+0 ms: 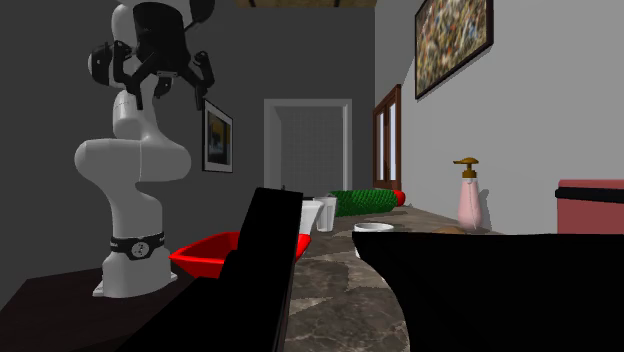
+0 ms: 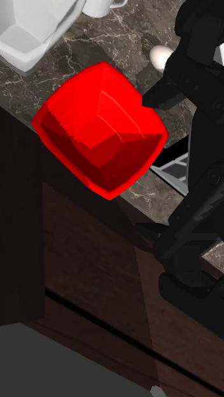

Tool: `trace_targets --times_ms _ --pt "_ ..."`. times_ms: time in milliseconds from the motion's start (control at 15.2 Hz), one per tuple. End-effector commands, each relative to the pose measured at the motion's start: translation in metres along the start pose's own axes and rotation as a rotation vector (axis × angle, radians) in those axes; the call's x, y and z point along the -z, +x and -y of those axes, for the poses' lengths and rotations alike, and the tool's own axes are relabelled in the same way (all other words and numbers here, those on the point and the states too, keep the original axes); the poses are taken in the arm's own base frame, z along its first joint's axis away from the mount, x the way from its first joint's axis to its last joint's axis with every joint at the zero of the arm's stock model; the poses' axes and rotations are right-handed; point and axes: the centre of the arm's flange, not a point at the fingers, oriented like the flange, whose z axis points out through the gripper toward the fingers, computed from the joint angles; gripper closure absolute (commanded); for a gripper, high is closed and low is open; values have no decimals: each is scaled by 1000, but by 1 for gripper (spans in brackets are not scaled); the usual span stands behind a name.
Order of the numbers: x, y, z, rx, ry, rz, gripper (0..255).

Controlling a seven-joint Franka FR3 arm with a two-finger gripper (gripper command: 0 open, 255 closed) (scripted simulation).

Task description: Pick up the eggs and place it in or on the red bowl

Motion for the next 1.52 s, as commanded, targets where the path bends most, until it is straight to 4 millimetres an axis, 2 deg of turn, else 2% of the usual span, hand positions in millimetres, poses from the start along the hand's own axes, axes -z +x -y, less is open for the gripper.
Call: trace_targets --times_ms 0,1452 --pt "0 0 0 0 0 0 0" --pt "-183 117 202 -140 -25 62 0"
